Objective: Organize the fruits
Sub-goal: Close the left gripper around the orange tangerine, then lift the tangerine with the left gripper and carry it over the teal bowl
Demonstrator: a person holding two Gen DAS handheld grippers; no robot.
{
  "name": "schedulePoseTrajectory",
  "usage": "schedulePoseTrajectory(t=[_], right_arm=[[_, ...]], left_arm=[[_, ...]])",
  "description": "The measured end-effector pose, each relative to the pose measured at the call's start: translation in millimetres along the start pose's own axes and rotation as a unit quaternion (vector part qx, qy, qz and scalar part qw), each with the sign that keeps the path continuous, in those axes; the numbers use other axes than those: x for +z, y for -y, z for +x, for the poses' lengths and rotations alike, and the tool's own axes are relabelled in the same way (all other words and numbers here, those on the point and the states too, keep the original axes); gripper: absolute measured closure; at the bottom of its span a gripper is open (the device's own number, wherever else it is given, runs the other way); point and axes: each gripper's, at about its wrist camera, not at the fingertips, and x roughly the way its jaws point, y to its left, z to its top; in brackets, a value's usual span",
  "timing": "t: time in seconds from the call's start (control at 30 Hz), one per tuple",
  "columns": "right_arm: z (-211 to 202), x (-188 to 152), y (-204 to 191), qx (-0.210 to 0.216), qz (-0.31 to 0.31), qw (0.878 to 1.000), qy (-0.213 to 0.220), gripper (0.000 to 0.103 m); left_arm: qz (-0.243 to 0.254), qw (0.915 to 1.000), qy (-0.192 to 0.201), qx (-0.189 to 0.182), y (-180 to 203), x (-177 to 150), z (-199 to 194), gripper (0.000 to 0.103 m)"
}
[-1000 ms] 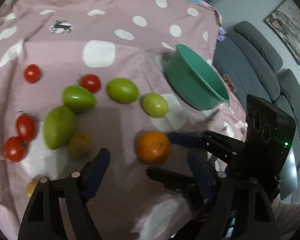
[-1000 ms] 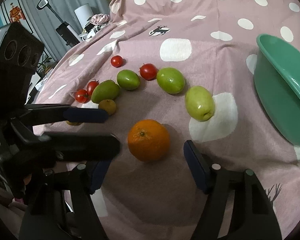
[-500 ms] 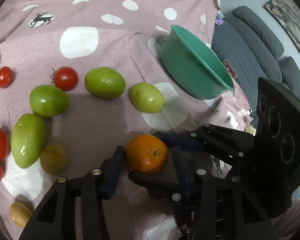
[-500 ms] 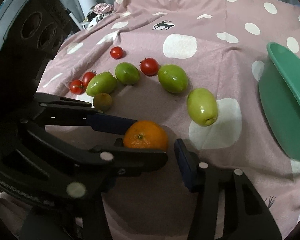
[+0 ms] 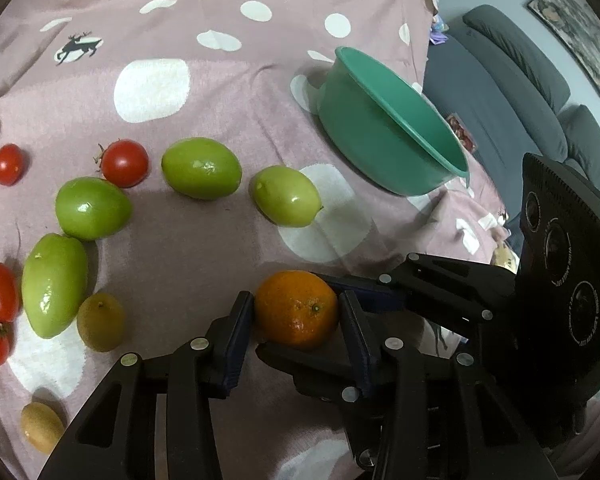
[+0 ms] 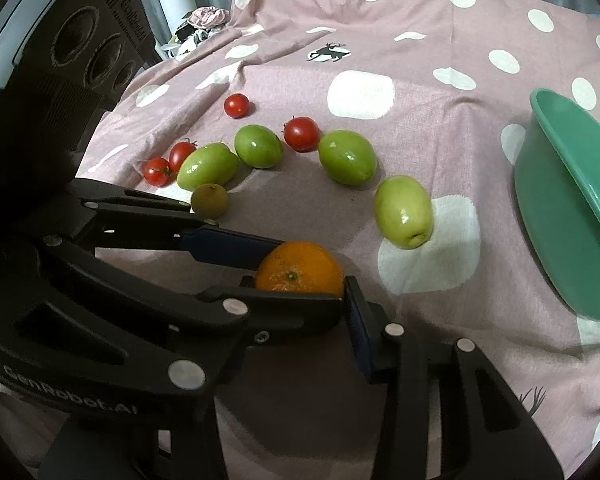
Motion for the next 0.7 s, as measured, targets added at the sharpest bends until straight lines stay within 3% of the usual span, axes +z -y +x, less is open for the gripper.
schedulePoseTrajectory(t=[0.7], right_arm=[[-52,6,2,-0.014,0.001,0.998,0.069,0.060]], left_arm=[[0.052,0.9975,0.043,0.020,48,17,-28,0.059]])
